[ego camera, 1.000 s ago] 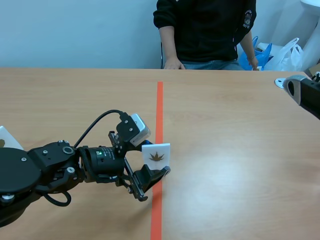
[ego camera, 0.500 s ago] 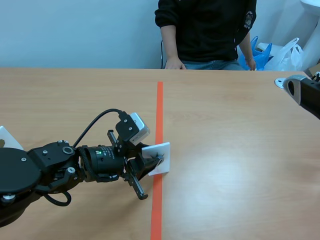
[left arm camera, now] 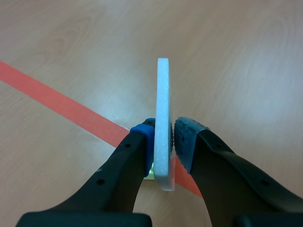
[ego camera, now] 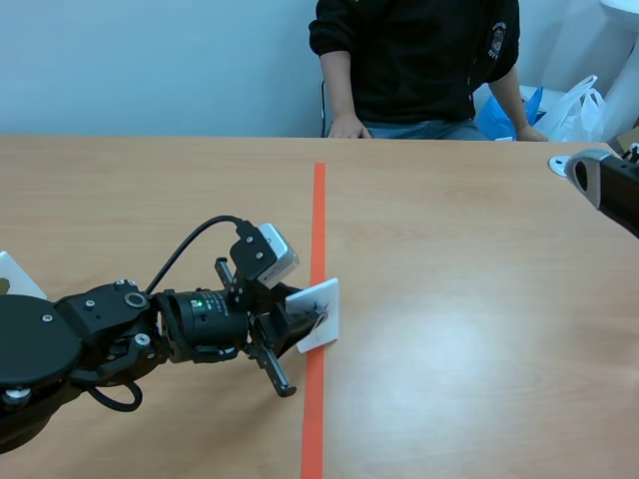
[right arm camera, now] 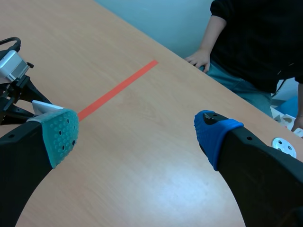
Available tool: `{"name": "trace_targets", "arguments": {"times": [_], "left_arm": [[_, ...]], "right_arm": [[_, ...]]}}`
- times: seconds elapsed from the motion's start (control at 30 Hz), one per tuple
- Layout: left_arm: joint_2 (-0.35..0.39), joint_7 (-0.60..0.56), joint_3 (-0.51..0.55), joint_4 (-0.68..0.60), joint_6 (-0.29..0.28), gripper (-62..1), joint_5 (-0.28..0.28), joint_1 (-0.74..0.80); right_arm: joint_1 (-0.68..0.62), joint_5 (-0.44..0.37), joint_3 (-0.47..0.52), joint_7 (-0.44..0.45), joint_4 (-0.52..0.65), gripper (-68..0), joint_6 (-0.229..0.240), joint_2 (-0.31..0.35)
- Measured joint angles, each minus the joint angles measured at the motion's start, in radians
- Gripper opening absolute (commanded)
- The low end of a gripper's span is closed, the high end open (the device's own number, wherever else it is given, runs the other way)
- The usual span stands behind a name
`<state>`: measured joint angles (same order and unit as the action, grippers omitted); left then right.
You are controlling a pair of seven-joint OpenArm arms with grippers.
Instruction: Sort the leaf by its shape. The table is split by an orange tape line. A compound leaf with several leaflets goes to the left side, a simple leaf with one blade goes to the right side. Return to the home posture when a red brick is placed on the table.
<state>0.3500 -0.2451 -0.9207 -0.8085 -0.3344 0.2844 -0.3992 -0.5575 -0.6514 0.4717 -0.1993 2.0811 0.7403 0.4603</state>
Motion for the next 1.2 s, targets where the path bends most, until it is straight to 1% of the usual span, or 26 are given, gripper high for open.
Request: {"name": "trace_targets", "arguments": {"times": [0.03,0.07,0.33,0.5,0.53,0.6,0.67,0.8,0.93,1.1,1.2], "left_arm": [[0.0,0.0,0.0,0.0,0.0,-55.8,0.0,0.0],[0.0,0.0,0.0,0.0,0.0,-56.8,0.0,0.0],[0.0,0.0,0.0,0.0,0.001,-56.8,0.0,0.0],[-0.001,-0.008,0.016,0.0,0.037,-56.7,0.005,0.001],[-0.001,-0.007,0.031,0.0,0.036,-56.7,0.019,0.003],[0.0,-0.006,0.073,0.0,0.038,-56.7,0.071,0.003],[0.0,0.003,0.13,0.0,0.038,-56.7,0.087,0.003],[0.011,0.032,0.229,0.0,0.07,-56.7,0.087,0.003],[0.05,0.047,0.335,0.0,0.065,-56.7,0.087,0.016],[0.139,0.047,0.474,0.0,0.072,-56.7,0.091,0.086],[0.193,0.047,0.526,0.0,0.072,-56.7,0.112,0.142]], "right_arm": [[0.0,0.0,0.0,0.0,0.0,-17.5,0.0,0.0],[0.0,0.0,0.0,0.0,0.0,-17.5,0.0,0.0],[0.0,0.0,0.0,0.0,0.0,-17.5,0.0,0.0],[0.0,0.0,0.0,0.001,0.0,-17.5,0.0,0.0],[0.0,0.0,0.0,0.003,0.0,-17.5,0.0,0.0],[0.0,0.0,0.0,0.003,0.0,-17.5,0.0,0.0],[0.0,0.0,0.0,0.003,0.0,-17.5,0.0,0.0],[0.0,0.0,0.0,0.003,0.0,-17.5,0.0,0.0],[0.0,0.0,0.0,0.004,0.0,-17.5,0.0,0.0],[0.0,0.0,0.0,0.007,0.0,-17.5,0.0,0.0],[0.0,0.0,0.0,0.007,0.0,-17.5,0.0,0.0]]}}
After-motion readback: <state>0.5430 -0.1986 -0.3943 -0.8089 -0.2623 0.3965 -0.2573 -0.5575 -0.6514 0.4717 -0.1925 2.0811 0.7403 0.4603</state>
